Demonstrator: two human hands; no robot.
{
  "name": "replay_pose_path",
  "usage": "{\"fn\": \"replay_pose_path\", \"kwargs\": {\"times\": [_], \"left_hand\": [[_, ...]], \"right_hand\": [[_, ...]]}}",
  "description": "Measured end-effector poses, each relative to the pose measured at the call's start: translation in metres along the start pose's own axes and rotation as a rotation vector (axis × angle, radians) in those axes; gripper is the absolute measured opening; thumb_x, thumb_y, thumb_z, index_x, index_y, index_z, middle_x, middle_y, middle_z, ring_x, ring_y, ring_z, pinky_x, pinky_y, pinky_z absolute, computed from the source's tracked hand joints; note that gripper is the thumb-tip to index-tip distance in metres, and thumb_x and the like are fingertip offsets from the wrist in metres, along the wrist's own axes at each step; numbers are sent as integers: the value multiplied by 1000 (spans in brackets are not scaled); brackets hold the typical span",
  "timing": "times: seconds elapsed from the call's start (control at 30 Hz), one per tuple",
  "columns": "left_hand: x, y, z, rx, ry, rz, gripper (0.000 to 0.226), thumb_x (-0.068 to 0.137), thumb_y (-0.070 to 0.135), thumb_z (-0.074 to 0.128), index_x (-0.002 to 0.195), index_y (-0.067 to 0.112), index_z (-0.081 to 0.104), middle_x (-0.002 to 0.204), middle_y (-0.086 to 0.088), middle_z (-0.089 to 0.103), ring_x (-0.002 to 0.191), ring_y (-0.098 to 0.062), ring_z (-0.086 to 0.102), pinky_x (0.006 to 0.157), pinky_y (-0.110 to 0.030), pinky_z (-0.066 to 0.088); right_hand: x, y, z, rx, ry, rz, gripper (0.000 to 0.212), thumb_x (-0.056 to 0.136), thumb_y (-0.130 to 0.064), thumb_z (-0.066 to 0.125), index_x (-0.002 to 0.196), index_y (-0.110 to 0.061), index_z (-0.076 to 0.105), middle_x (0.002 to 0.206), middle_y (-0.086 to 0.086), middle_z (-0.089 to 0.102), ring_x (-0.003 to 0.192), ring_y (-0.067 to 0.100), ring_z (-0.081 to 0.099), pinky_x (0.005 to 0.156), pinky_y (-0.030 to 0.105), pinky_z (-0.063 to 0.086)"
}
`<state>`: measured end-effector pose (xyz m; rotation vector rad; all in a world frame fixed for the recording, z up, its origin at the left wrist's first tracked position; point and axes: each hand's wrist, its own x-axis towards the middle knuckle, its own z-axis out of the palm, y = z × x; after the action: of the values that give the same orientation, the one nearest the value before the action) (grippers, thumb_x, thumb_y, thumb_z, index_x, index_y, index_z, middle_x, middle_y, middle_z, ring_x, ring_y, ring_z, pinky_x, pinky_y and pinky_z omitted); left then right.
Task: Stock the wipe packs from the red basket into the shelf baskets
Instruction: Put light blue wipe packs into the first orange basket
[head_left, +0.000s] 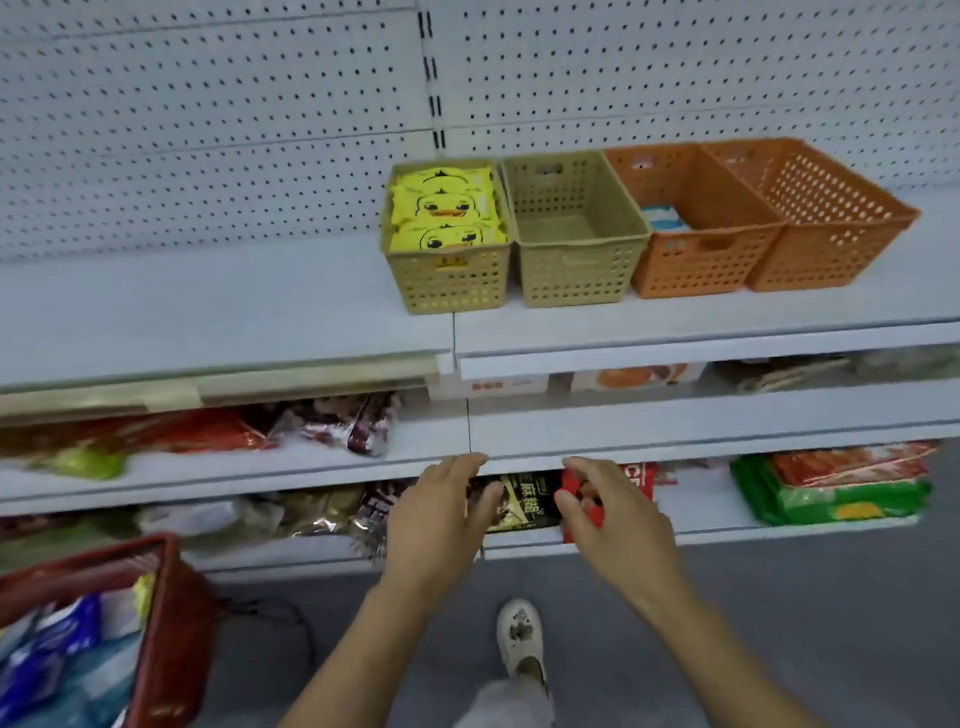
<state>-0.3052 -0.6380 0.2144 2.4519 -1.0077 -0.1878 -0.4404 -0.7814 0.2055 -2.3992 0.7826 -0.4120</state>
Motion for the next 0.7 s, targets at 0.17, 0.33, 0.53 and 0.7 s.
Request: {"fn": "replay_pose_path", "kwargs": {"times": [0.17, 0.33, 0.53, 0.7], "left_hand": [[-78, -74, -5, -23, -115, -197, 45, 96, 51, 45, 136, 31, 47, 131, 9, 55, 120, -15, 52, 86, -36, 50], [-138, -148, -18, -66, -129, -364, 51, 97, 50, 46, 142, 26, 42, 141, 5, 49, 127, -16, 48, 96, -37, 46], [-194, -242, -56, -173, -44, -556, 51, 96, 42, 53, 140, 19, 46, 138, 3, 52, 126, -13, 50, 100, -29, 41], [-229, -340, -94, -309, -35, -691, 41, 92, 34, 61, 129, 18, 56, 123, 2, 62, 112, -15, 59, 95, -29, 47]], "right_hand": [[-43, -39, 50, -7, -243, -33, 36, 93, -41, 51, 128, -32, 51, 126, -16, 54, 111, 6, 55, 82, 24, 42], [-57, -85, 104, 37, -412, -104, 33, 94, -39, 52, 125, -27, 53, 121, -11, 57, 106, 5, 55, 82, 22, 40], [-66, -170, 188, 45, -587, -200, 34, 94, -41, 50, 125, -28, 54, 120, -11, 58, 108, 8, 56, 89, 27, 45], [-77, -254, 277, 86, -674, -196, 28, 93, -34, 54, 120, -28, 57, 116, -11, 61, 105, 6, 58, 92, 32, 48]]}}
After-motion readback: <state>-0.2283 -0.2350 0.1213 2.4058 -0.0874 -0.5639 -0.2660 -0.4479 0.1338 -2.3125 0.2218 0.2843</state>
